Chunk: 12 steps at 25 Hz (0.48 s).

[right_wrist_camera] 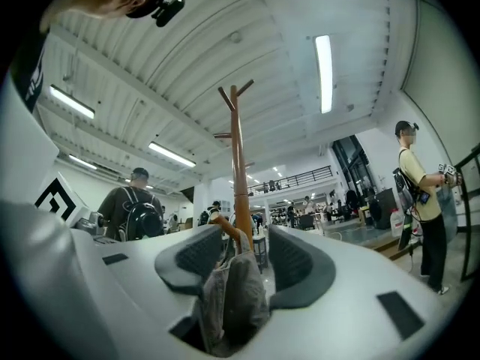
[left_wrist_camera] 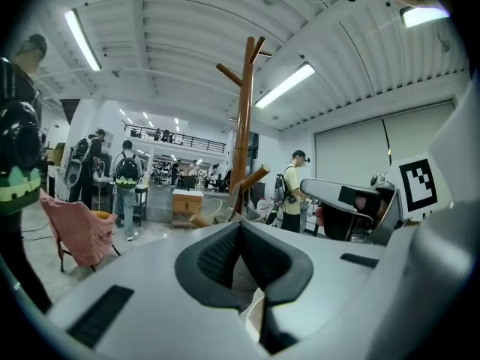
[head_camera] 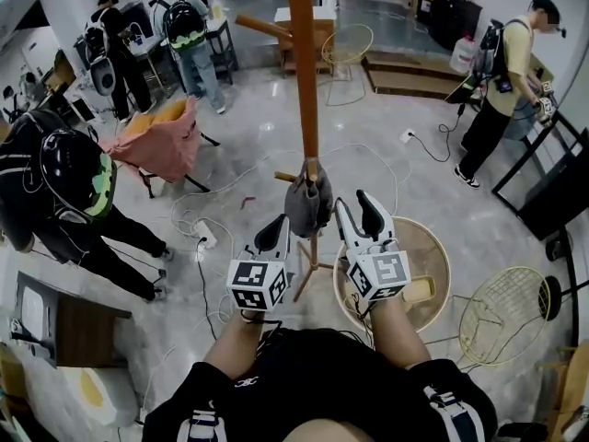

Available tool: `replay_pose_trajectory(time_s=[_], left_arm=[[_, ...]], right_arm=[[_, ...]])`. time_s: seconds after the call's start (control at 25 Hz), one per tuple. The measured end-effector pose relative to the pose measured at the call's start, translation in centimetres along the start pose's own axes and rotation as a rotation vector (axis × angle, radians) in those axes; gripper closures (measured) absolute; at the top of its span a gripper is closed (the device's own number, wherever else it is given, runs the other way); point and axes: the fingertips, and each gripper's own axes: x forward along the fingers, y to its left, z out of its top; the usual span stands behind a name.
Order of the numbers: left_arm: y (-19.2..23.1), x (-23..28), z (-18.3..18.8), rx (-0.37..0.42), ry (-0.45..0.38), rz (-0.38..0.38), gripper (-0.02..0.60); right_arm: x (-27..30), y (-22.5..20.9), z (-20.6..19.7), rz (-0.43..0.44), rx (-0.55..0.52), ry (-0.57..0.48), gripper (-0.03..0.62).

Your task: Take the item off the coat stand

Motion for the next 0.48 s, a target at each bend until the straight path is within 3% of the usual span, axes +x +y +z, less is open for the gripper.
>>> replay_pose_trajectory(time_s=[0.12, 0.2, 0.48], left_arm=[[1.4, 0.2, -0.3, -0.005, 0.007, 0.011, 0.566], [2.3, 0.1, -0.6, -0.007, 0.01, 0.022, 0.566], [6.2, -1.4, -0.4, -0.024, 0.01, 0.074, 0.566]], right_arm=[[1.9, 1.2, -0.4, 0.058, -0.023, 0.004, 0.242], [3.1, 2.0, -1.5, 0.088, -0.042, 0.03, 0.165], [7.2, 3.7, -6.4, 0.136, -0.04, 0.18, 0.059]])
